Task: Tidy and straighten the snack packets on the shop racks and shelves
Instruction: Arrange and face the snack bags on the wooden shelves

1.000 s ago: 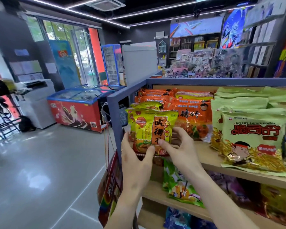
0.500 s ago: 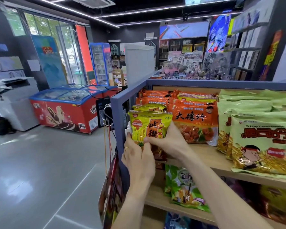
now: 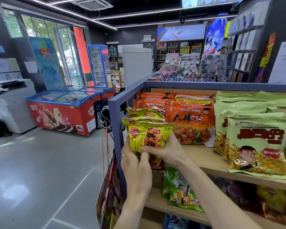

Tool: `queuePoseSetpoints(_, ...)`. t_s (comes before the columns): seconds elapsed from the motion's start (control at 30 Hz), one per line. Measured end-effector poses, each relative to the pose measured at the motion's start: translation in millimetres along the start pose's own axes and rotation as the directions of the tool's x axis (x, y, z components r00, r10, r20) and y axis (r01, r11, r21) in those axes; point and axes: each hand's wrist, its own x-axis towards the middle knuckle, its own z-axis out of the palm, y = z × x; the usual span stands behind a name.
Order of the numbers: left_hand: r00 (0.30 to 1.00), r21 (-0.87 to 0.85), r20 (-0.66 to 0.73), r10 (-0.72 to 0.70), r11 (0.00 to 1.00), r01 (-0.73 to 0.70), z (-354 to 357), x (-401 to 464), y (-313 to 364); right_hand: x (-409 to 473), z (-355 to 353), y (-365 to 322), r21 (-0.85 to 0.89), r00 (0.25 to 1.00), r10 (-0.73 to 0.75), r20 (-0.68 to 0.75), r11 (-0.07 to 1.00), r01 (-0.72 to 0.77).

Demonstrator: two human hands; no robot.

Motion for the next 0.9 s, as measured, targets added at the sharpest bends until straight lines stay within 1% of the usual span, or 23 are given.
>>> queuePoseSetpoints(0.13, 1.0, -0.004, 0.025, 0.017, 1.0, -0.017, 0, -6, -1, -10, -7, 1, 0.087, 1.0, 0.005, -0.026, 0.996, -0.003)
queuePoseSetpoints(0.23, 0.997, -0.028, 0.063, 0.047, 0.999, -0.046, 0, -11, 1, -23, -18, -3, 0.159, 0.995, 0.012, -0.099, 0.987, 0.004)
queuePoseSetpoints(0.33, 0.989, -0.115, 0.096, 0.113, 0.988, -0.101, 0, -13, 7, -44, -37, -15, 0.199, 0.984, -0.002, -0.178, 0.979, 0.038)
queuePoseSetpoints(0.43, 0.985, -0.173, 0.076, 0.157, 0.975, -0.142, 6, -7, 19, -71, -63, -26, 0.244, 0.971, 0.008, -0.238, 0.968, 0.052)
queuePoseSetpoints(0.5, 0.989, -0.139, 0.057, 0.135, 0.982, -0.126, 15, 3, 26, -91, -82, -31, 0.275, 0.959, 0.019, -0.282, 0.96, 0.062)
queuePoseSetpoints(0.53, 0.992, -0.096, 0.066, 0.11, 0.99, -0.104, 22, 12, 28, -100, -92, -32, 0.287, 0.953, 0.031, -0.3, 0.956, 0.06)
queuePoseSetpoints(0.63, 0.982, 0.116, 0.182, 0.05, 0.991, -0.072, 48, 38, 29, -126, -118, -37, 0.363, 0.946, 0.072, -0.315, 0.931, 0.05)
queuePoseSetpoints(0.7, 0.968, 0.214, 0.248, 0.026, 0.973, -0.081, 66, 52, 30, -139, -132, -39, 0.387, 0.938, 0.1, -0.331, 0.921, 0.038)
queuePoseSetpoints(0.8, 0.962, 0.296, 0.274, 0.008, 0.951, -0.092, 89, 69, 30, -153, -148, -42, 0.401, 0.926, 0.156, -0.345, 0.916, -0.005)
queuePoseSetpoints(0.9, 0.967, 0.315, 0.251, 0.039, 0.941, -0.12, 102, 79, 30, -161, -162, -41, 0.482, 0.914, 0.194, -0.357, 0.876, 0.003)
